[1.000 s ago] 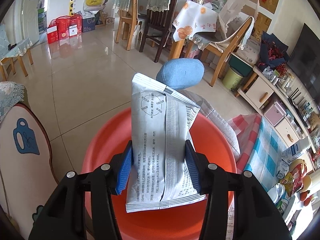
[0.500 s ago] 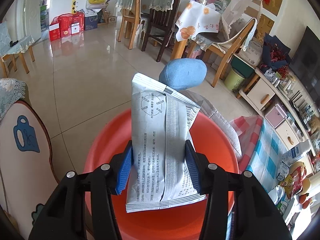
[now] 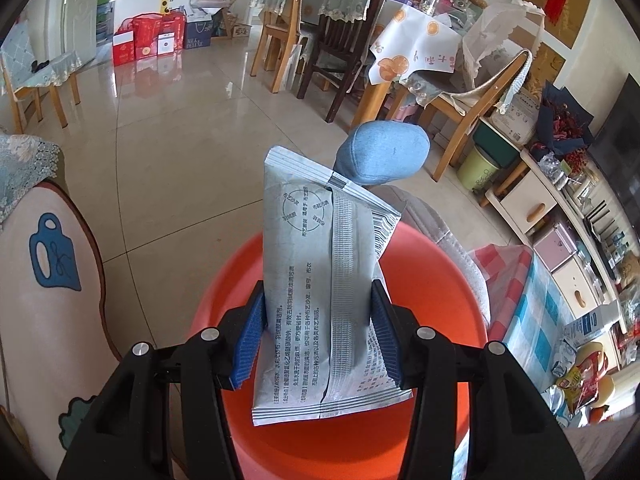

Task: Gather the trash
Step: 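Open the left tool over the bucket while the right tool drops the carton in, then bring both open tools back over the table items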

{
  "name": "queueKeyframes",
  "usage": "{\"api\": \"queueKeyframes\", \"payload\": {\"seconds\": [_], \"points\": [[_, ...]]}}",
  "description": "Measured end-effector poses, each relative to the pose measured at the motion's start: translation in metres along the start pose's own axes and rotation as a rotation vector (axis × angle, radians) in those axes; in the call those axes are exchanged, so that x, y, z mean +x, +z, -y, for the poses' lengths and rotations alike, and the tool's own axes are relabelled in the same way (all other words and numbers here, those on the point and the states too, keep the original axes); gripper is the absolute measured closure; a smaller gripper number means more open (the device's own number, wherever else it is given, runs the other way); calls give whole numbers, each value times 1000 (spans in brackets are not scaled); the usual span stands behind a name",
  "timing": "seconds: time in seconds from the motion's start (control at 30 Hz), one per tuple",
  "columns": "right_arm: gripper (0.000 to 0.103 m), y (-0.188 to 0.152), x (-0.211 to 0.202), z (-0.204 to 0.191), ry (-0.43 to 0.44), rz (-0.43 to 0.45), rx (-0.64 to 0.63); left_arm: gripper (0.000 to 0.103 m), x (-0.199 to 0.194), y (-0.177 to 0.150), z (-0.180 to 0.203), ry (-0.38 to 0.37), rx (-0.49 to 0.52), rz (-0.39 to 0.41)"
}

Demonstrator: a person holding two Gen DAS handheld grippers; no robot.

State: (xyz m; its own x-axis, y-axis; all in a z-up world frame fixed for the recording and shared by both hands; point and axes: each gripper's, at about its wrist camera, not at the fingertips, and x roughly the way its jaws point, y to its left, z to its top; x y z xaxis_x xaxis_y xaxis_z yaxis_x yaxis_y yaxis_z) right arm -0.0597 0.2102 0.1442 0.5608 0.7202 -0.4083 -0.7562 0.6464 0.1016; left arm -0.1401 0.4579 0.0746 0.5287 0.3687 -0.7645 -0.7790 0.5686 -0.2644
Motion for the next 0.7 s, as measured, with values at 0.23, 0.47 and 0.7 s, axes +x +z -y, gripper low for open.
{"api": "queueKeyframes", "payload": {"seconds": [0.23,0.47,0.7], "points": [[43,18,24,-8,94,26,50,49,2,4,-6,4,-20,-6],[14,-6,58,15,126,-70,202,24,4,3,-5,32,-17,0],[8,-27,13,43,-48,-46,124,15,-16,0,8,-39,9,150]]}}
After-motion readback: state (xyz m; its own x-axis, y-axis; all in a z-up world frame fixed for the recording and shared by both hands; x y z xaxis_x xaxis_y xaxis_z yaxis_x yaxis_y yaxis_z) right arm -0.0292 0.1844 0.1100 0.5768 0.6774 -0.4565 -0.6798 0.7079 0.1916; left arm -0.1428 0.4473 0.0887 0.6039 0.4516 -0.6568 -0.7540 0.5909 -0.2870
